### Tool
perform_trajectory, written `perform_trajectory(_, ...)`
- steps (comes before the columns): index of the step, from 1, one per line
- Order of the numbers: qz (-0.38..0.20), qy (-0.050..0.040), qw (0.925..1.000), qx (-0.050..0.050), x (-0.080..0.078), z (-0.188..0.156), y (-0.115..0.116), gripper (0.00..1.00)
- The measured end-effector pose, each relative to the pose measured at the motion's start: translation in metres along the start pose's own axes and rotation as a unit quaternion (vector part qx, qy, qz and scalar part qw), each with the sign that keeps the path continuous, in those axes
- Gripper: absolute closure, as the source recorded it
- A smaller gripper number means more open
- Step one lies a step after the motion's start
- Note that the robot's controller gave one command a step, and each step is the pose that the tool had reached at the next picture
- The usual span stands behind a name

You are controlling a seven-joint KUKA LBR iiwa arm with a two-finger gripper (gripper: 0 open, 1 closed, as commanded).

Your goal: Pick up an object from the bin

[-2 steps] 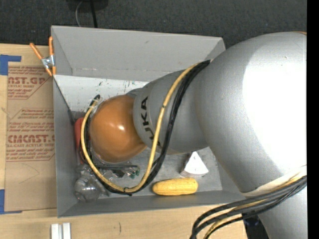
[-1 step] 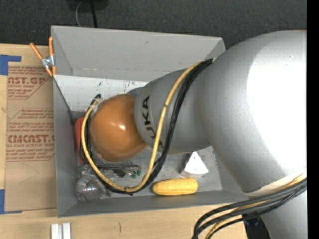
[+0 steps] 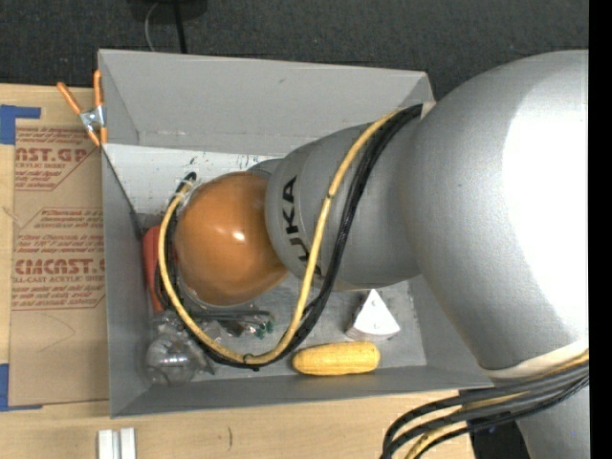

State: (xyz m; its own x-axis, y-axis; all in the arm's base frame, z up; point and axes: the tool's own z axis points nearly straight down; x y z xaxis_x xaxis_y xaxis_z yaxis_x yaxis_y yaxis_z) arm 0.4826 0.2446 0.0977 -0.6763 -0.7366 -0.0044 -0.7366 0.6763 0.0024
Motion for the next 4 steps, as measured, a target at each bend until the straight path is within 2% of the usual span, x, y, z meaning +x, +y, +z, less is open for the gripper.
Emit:
perform_trajectory(1, 0.000, -0.0036, 1.0000, 0.001, -0.002, -0.014, -0.001, 1.00)
perform_trajectory(2, 0.000, -0.0006, 1.0000, 0.000, -0.001, -0.026, 0.000, 1.00)
perform_trajectory(4, 0.000, -0.0045, 1.0000, 0.001, -0.003, -0.049, 0.000, 1.00)
